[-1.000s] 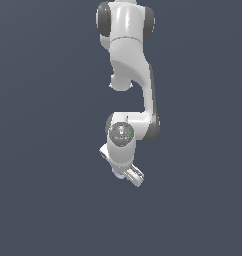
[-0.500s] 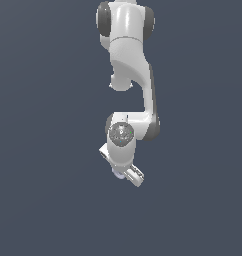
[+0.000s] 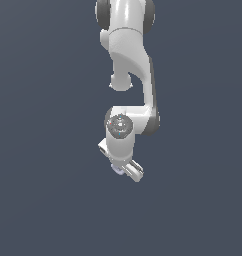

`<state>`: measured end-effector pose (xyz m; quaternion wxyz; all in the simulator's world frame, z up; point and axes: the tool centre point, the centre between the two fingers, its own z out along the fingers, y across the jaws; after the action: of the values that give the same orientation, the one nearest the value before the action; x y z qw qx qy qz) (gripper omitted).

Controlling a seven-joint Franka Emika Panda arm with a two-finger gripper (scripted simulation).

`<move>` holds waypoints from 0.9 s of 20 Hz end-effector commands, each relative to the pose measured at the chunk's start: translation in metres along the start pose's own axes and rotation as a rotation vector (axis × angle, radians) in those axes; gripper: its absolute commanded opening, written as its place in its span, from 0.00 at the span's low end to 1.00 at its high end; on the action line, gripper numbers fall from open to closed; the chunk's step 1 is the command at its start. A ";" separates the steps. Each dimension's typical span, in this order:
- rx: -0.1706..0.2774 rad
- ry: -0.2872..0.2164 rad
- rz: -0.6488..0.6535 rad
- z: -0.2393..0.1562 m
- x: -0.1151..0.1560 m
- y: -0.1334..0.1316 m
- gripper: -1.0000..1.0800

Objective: Pick up the object and move it to a goal position.

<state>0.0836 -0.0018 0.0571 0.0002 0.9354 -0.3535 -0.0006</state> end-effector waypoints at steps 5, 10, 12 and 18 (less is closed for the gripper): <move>0.001 0.000 0.000 -0.032 -0.011 0.018 0.00; 0.002 0.000 0.000 -0.062 -0.022 0.034 0.00; 0.002 0.000 0.000 -0.073 -0.025 0.040 0.00; 0.002 0.000 0.000 -0.095 -0.032 0.052 0.00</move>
<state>0.0287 -0.0188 0.1477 -0.0007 0.9353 -0.3537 0.0001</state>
